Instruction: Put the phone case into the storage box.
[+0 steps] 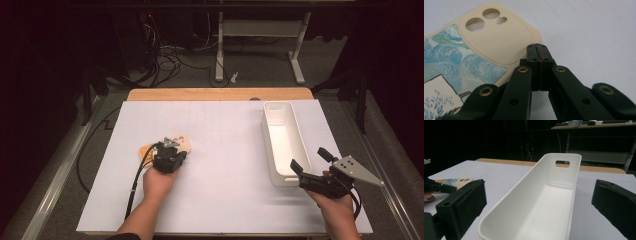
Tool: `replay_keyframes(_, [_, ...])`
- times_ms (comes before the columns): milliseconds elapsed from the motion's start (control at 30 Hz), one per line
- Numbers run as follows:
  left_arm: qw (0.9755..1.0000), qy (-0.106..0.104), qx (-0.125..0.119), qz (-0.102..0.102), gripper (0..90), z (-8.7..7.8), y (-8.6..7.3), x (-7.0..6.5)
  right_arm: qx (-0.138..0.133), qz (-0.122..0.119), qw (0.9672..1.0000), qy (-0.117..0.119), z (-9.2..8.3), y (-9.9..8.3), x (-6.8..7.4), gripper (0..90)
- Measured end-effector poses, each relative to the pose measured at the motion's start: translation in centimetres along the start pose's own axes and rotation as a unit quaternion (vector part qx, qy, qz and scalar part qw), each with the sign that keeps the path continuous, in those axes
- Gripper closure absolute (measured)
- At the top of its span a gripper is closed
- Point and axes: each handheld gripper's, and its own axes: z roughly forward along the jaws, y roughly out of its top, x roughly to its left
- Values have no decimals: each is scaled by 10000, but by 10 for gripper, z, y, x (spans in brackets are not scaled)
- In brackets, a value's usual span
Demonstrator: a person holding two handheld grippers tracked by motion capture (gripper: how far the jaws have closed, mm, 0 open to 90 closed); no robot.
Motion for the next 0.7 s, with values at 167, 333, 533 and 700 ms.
replay_keyframes(167, [9998,7,-56,-196,900,5,6,5,-14,19,10000,-1,-1,0,-1,1])
replay_keyframes(333, [9995,-165,-255,28,900,-14,1,4,-28,37,10000,-7,-2,0,-2,1])
replay_keyframes(533, [9966,-438,-679,128,900,-69,-25,15,-17,6,10000,-16,-2,0,0,1])
replay_keyframes(700, [9939,-560,-954,-9,900,-110,-60,30,-9,-46,10000,-9,-2,0,1,1])
